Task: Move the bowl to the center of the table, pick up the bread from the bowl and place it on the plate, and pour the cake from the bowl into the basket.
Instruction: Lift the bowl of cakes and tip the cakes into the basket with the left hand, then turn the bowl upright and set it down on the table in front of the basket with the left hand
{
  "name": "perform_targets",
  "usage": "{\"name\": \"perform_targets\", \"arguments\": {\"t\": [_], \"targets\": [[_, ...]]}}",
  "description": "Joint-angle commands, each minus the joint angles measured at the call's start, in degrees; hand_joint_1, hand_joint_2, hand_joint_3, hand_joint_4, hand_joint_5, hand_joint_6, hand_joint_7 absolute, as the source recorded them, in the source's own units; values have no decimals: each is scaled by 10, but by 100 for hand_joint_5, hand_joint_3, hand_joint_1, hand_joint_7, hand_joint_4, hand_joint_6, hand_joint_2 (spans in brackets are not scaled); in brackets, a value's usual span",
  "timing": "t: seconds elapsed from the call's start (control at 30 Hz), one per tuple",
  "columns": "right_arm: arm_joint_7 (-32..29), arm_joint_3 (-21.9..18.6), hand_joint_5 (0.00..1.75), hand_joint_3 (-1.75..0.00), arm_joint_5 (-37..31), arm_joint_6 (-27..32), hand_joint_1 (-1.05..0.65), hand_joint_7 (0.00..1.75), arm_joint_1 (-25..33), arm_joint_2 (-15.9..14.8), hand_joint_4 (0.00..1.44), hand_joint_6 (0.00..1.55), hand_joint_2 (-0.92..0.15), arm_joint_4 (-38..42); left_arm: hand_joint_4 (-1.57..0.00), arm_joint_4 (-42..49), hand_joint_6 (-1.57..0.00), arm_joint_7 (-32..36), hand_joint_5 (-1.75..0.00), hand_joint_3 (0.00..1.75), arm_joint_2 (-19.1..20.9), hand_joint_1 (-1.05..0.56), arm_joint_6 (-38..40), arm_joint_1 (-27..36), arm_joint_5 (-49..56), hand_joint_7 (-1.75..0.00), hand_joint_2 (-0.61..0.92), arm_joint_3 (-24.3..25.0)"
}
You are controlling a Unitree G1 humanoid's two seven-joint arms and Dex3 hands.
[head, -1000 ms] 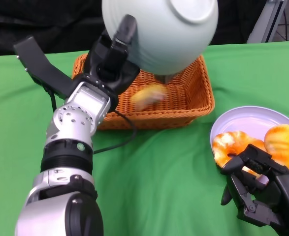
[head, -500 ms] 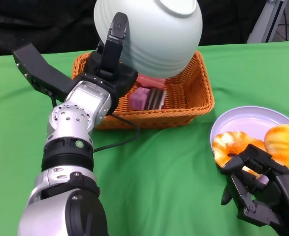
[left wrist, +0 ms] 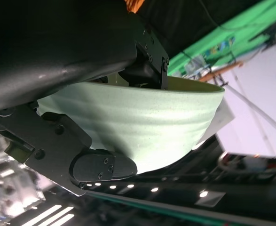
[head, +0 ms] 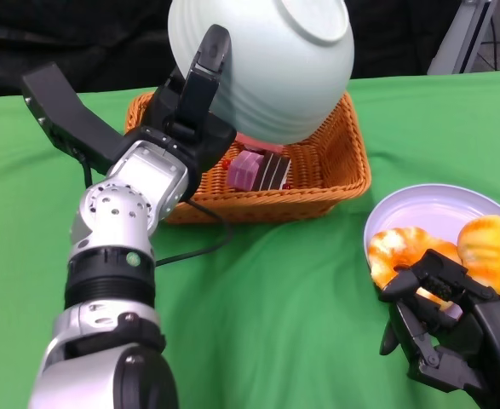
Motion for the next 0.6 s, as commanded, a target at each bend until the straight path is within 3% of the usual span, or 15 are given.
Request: {"name": "perform_targets", "arguments": {"t": [0.03, 0.33, 0.5, 0.6], "targets": [[-3, -1, 175, -97, 3, 2, -15, 149, -2, -3, 63, 55, -65, -1, -88, -52, -65, -48, -175, 114, 33, -21, -2, 9, 37, -172, 57, -42], [-8, 4, 175, -95, -4, -2, -16, 149, -6, -1, 63, 56, -65, 3, -84, -189, -78, -196, -175, 119, 132, -18, -55, 75, 158, -158, 57, -162], [-15, 7, 175, -94, -11, -3, -16, 149, -6, -1, 64, 57, -66, 0, -83, -250, -75, -254, -175, 119, 174, -20, -67, 110, 180, -162, 54, -188], [-18, 8, 175, -94, -13, 0, -16, 149, -4, -1, 64, 57, -66, -4, -80, -288, -68, -291, -175, 118, 200, -23, -198, 157, 249, -166, 51, -214]]}}
